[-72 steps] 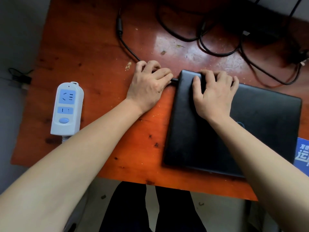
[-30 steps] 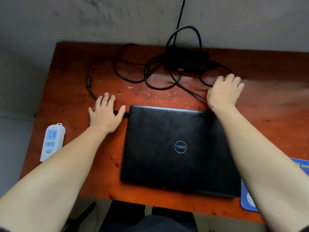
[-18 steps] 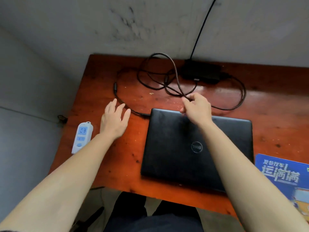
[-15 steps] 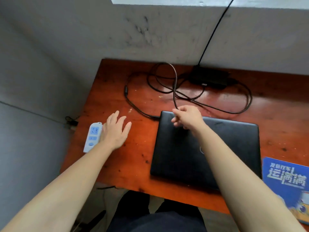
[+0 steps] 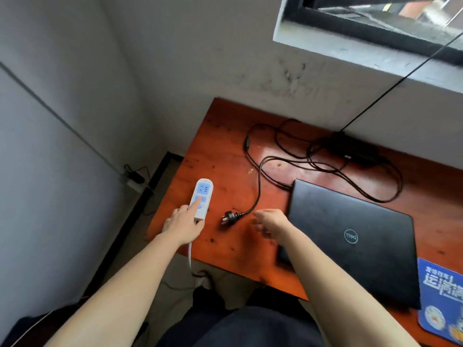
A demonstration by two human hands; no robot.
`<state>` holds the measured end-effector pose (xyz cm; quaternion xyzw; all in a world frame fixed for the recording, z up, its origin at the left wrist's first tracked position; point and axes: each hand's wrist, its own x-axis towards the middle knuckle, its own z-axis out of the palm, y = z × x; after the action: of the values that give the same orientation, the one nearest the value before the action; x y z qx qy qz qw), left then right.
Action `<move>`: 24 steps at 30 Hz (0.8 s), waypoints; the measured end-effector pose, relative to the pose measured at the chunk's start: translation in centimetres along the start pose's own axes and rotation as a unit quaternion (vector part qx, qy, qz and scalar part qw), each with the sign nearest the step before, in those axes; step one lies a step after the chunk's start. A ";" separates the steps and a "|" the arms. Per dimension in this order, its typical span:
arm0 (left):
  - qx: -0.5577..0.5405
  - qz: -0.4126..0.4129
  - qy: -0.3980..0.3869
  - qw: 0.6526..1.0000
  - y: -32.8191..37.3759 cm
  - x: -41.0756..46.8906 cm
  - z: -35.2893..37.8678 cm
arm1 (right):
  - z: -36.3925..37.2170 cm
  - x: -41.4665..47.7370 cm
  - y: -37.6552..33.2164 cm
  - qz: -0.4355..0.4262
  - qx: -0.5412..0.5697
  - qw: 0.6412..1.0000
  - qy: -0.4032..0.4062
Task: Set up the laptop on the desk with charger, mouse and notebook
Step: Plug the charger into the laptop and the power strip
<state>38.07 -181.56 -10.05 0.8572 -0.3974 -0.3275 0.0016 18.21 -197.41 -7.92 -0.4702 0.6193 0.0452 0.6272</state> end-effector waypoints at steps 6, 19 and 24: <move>-0.011 0.020 0.011 1.000 -0.8 0.0 -0.3 | 0.3 -1.3 0.0 -0.181 -0.435 0.881 0.041; -0.070 -0.043 0.063 0.995 0.0 0.8 0.6 | 3.2 3.0 -1.2 -0.319 -0.655 0.684 -0.033; -0.060 -0.084 0.116 0.988 2.3 1.4 0.6 | 0.5 4.5 -2.0 -0.274 -0.552 0.781 -0.096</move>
<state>36.79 -183.94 -10.68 0.9182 -0.3006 -0.2479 0.0718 20.83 -200.54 -10.63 -0.8792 0.2696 0.2506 0.3025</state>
